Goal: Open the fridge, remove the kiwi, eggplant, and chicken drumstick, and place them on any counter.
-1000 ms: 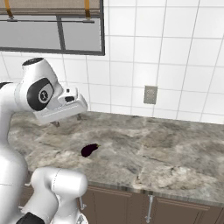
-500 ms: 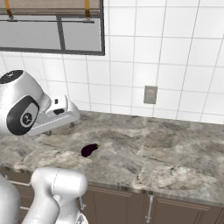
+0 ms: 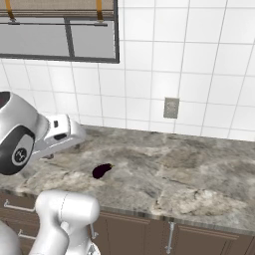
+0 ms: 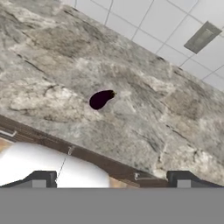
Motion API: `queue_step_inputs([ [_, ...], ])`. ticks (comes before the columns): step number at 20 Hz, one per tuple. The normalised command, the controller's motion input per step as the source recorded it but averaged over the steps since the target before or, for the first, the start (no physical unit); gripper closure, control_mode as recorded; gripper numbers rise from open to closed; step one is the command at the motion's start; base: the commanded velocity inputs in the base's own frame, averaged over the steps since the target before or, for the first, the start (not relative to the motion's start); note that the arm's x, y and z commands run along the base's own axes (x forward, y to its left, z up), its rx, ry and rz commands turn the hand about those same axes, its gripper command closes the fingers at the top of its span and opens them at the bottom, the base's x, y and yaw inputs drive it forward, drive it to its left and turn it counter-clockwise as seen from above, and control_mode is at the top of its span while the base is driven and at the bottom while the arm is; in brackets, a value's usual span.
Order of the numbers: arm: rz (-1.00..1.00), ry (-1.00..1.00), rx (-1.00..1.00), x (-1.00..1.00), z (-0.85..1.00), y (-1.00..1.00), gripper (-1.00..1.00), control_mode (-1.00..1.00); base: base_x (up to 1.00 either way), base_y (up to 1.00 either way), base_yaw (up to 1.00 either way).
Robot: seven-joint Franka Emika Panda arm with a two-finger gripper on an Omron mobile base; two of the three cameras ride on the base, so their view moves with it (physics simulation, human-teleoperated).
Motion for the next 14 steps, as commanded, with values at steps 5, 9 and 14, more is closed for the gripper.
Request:
queue_step_inputs([
  [5, 0.00, 0.00, 0.00, 0.00, 0.00, 0.00, -1.00, 1.00, 0.07, -0.01, 0.01],
  [9, 0.00, 0.00, 0.00, 0.00, 0.00, 0.00, -1.00, 1.00, -0.68, 0.01, 0.07],
  [14, 0.00, 0.00, 0.00, 0.00, 0.00, 0.00, -1.00, 1.00, -0.90, 0.01, 0.40],
])
